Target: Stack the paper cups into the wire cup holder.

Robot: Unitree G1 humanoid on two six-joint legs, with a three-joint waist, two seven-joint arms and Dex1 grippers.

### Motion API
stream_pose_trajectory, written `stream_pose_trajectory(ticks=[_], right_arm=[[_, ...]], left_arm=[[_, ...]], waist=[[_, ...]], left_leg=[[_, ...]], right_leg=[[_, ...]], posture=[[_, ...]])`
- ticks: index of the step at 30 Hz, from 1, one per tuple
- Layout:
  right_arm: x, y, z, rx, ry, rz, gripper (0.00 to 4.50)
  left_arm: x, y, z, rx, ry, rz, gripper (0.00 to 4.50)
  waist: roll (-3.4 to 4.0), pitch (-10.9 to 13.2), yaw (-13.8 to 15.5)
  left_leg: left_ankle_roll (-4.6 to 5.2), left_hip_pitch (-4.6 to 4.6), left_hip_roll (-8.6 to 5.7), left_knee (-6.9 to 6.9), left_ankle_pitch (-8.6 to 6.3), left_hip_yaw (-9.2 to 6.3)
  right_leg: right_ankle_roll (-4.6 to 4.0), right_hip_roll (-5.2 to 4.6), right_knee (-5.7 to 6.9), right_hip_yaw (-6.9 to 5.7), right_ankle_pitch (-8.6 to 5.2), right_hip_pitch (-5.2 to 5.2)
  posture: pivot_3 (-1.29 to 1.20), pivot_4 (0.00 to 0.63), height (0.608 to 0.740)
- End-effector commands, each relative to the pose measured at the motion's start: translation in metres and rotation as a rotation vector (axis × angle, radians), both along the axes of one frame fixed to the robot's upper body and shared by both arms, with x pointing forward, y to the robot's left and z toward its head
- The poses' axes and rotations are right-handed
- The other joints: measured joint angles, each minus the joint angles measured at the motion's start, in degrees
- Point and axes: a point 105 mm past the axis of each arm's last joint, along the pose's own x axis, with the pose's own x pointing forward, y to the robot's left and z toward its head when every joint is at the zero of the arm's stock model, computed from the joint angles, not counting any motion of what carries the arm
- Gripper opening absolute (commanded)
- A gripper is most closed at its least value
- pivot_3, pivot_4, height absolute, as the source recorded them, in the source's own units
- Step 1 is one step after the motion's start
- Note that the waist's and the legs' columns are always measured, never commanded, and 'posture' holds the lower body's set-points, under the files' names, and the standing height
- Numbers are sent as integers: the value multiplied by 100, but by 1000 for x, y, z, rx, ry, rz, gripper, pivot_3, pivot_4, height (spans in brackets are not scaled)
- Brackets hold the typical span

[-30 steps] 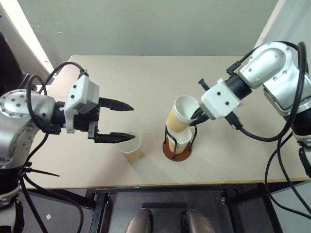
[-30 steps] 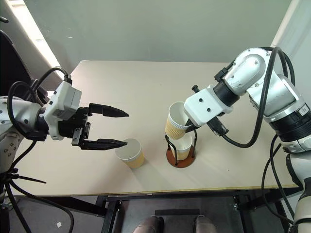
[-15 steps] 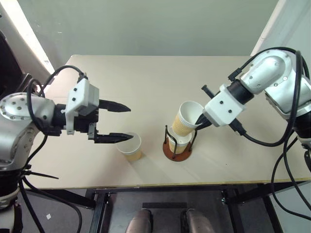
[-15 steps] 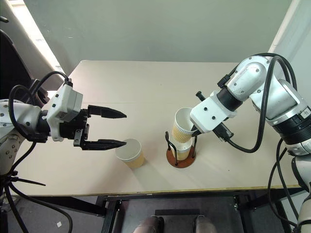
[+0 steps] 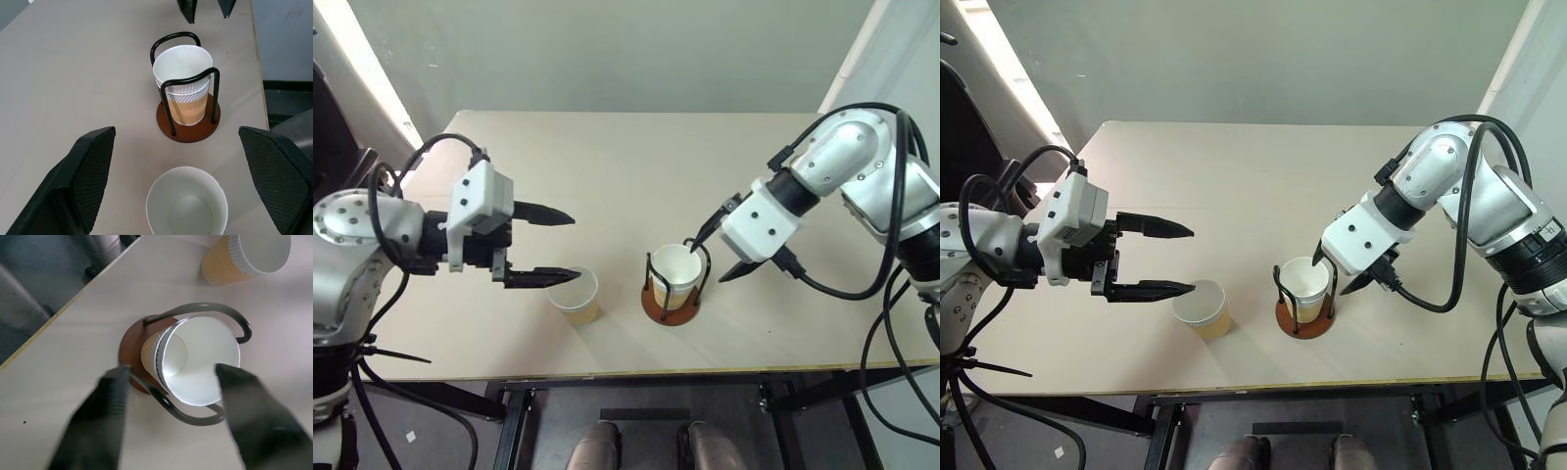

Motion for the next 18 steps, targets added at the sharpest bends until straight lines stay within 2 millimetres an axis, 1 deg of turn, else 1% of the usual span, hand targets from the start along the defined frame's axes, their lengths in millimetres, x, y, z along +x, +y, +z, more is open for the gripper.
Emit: stream_pose_trajectory(ticks=[1, 4, 6, 8, 11, 12, 15, 18], right_arm=[[11, 1, 31, 187, -24, -97, 4475], [14, 10, 37, 337, 25, -146, 4475], [10, 18, 41, 470, 115, -183, 4475], [2, 22, 45, 570, 191, -204, 4475], [-9, 19, 45, 636, 265, -246, 4475], [-13, 18, 44, 640, 282, -250, 4475], [-24, 19, 43, 651, 324, -253, 4475], [-30, 18, 41, 655, 352, -268, 4475]], left_arm=[[11, 10, 10, 90, -67, 18, 4338], [18, 14, 8, 133, -62, 3, 4338], [24, 14, 2, 157, -39, -16, 4338], [28, 12, -4, 167, -8, -42, 4338], [29, 3, -13, 134, 76, -112, 4338], [31, 2, -16, 128, 98, -124, 4338], [40, 3, -32, 181, 148, -132, 4338], [48, 1, -44, 224, 184, -144, 4338]], waist=[[0, 0, 4], [-3, -2, 8], [-4, -2, 8], [-4, -2, 24], [-4, -2, 42], [-4, -2, 49], [-5, -2, 48], [-5, -2, 49]], left_leg=[[0, 0, 0, 0, 1, 0], [0, -1, -1, 0, 1, -2], [0, -2, -2, 0, -2, -1], [0, -6, -2, -2, -3, -2], [0, -18, -4, -2, -4, -2], [1, -23, -5, -1, -5, -2], [2, -27, -6, 0, -6, -2], [2, -26, -5, 1, -5, -2]], right_leg=[[0, 0, 2, 0, 0, 0], [-2, -1, 1, 1, 1, -1], [-2, -2, -2, 1, 1, -2], [-3, -2, -4, -1, -1, -2], [0, -3, -9, -1, -1, -7], [15, -4, -11, -2, 6, -8], [28, -5, -24, -4, 14, -8], [30, -4, -26, -4, 15, -5]], posture=[[0, 150, 740], [0, 150, 740], [0, 150, 740], [0, 150, 740], [0, 150, 740], [0, 150, 740], [0, 150, 740], [0, 150, 740]])
